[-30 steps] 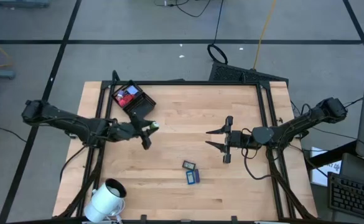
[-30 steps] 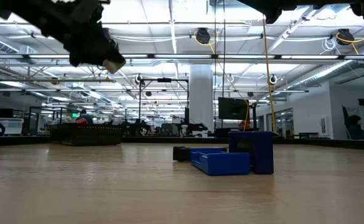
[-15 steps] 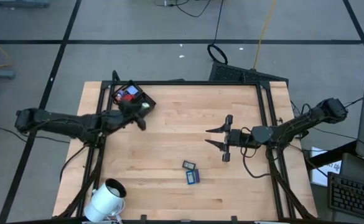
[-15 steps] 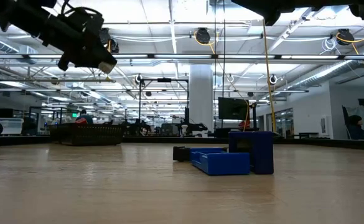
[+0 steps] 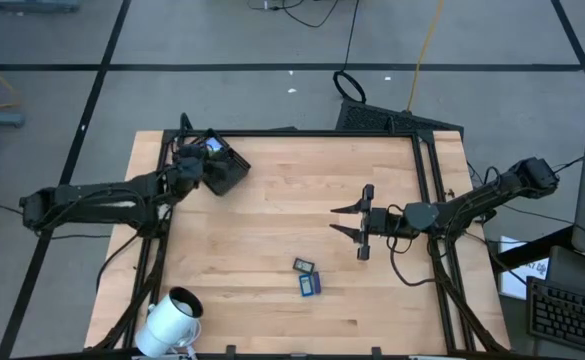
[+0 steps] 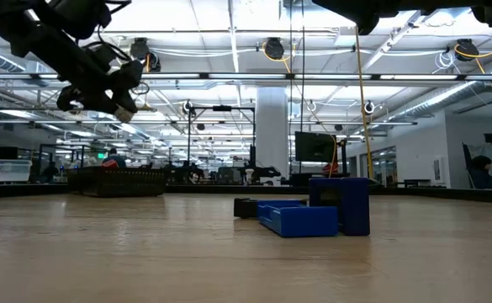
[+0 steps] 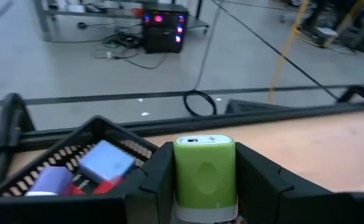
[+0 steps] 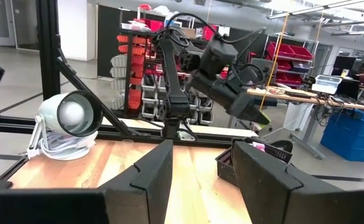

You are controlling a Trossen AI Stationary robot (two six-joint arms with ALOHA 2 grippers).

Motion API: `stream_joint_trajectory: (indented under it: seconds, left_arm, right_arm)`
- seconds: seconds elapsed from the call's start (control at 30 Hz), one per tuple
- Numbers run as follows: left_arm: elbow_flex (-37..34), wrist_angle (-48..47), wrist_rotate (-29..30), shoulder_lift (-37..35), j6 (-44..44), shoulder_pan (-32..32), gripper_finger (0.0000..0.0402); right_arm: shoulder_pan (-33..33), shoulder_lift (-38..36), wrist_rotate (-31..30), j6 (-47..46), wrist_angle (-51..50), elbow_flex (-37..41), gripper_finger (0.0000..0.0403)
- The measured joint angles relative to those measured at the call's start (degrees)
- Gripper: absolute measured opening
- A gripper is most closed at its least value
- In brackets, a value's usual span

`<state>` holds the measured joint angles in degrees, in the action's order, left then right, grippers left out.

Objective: Pick & Place Office items
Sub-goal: Put the green charger adapter into the top black bin

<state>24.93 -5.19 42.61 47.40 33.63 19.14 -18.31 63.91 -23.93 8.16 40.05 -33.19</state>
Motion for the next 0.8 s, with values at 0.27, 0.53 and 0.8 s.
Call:
stream_joint_trajectory:
  seconds: [0.27, 0.53, 0.8]
  left_arm:
    - [0.0, -2.28, 0.0, 0.22, 1.55, 7.0, 0.0134]
    - [0.0, -2.79, -0.51, 0.22, 1.42, 12.99, 0.0134]
    - [-0.02, -1.74, -14.54, 5.03, 1.38, 18.73, 0.0134]
  right_arm:
    - [0.0, 0.0, 0.01, 0.0, 0.0, 0.0, 0.0155]
    - [0.0, 0.0, 0.01, 0.0, 0.0, 0.0, 0.0155]
    - [0.75, -0.01, 0.05, 0.0, 0.22, 0.0, 0.0155]
